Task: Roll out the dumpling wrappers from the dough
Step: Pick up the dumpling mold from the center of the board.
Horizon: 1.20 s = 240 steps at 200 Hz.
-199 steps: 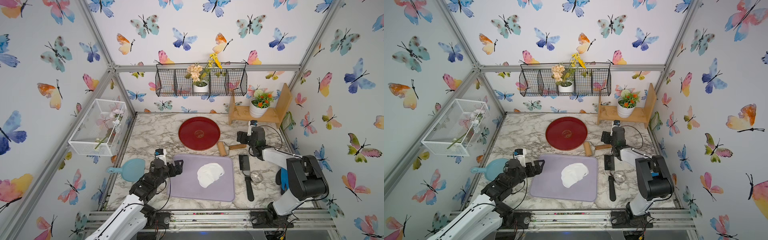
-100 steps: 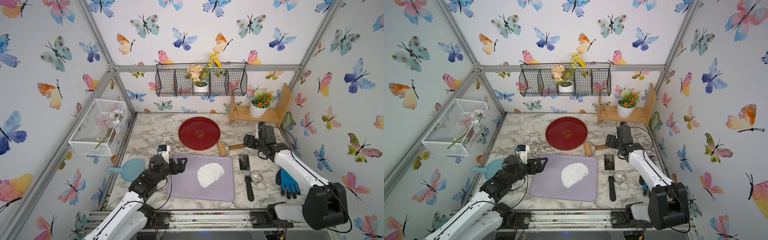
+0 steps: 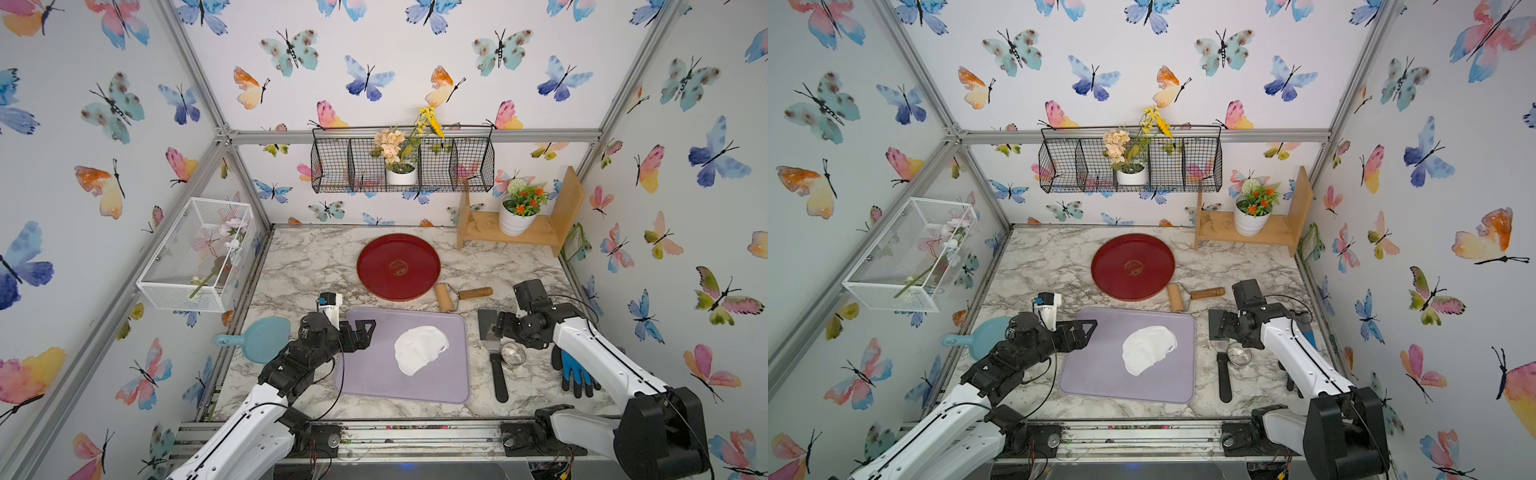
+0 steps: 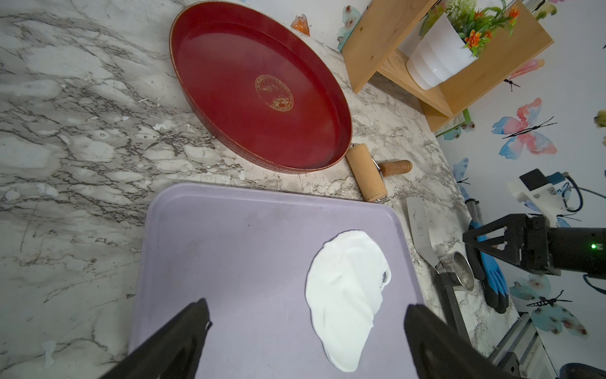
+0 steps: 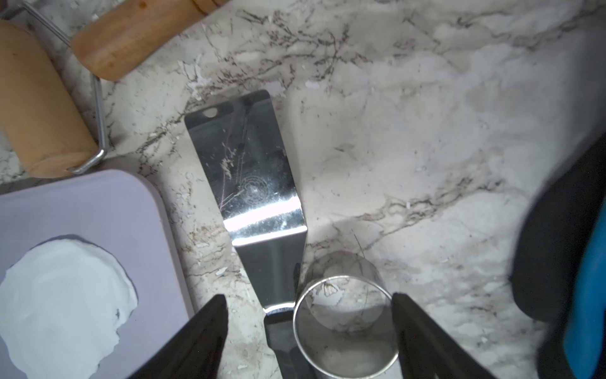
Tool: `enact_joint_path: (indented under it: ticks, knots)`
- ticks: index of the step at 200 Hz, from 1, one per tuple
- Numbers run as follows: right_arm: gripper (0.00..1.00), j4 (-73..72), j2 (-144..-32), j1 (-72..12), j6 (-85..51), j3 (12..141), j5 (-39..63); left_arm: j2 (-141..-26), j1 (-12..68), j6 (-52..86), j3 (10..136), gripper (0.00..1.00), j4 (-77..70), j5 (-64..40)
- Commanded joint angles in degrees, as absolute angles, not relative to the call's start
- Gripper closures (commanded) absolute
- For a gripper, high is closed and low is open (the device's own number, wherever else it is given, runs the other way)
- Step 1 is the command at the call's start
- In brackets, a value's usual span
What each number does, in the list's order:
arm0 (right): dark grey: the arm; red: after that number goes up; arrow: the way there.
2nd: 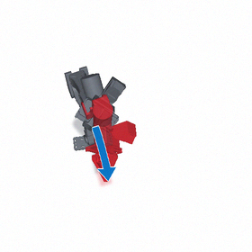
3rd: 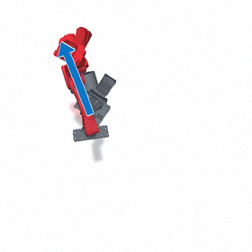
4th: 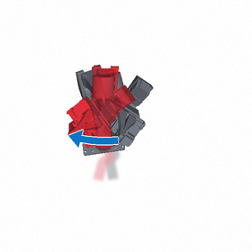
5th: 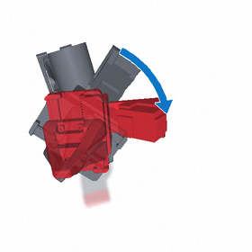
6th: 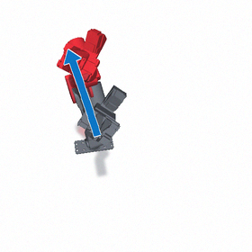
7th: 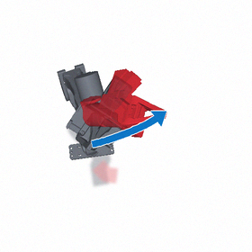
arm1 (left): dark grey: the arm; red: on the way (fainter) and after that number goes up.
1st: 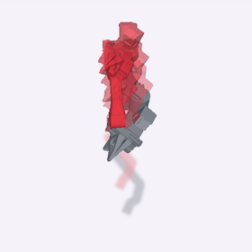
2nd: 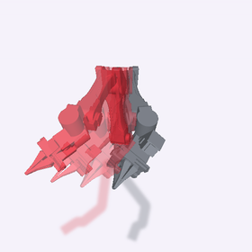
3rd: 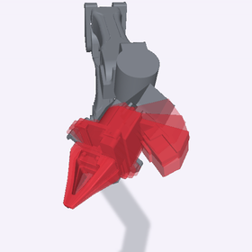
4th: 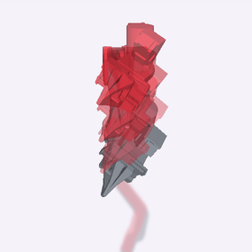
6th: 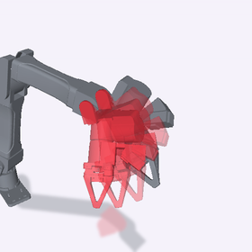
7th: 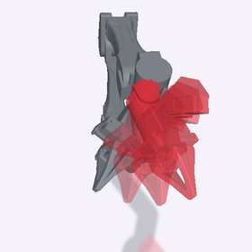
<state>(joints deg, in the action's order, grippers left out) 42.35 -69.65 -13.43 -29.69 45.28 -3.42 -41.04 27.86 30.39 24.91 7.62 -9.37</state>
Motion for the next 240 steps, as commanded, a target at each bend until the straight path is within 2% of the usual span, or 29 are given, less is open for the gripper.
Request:
enact_joint_path:
  ticks: [1,41,93,149,240]
  knots:
    - [0.2,49.0,-70.0,-13.2,-32.1,47.3,-5.2,-40.9,27.7,29.5,24.1,0.01,7.3,-12.0]
    - [0.23,53.6,-70.7,-13.2,-32.6,49.9,-7.4,-43.5,27.8,29.4,23.1,0.01,5.0,-13.0]
    - [0.44,50.7,-69.2,-13.2,-30.2,47.3,0.9,-46.2,27.7,29.4,21.7,0.01,2.5,-14.0]
    - [0.56,46.1,-73.0,-13.3,-30.0,43.6,5.7,-45.5,27.7,29.5,21.6,0.01,3.2,-13.2]
    - [0.63,43.0,-78.5,-13.4,-29.0,44.1,4.1,-44.0,27.7,29.7,21.0,0.01,3.9,-12.2]
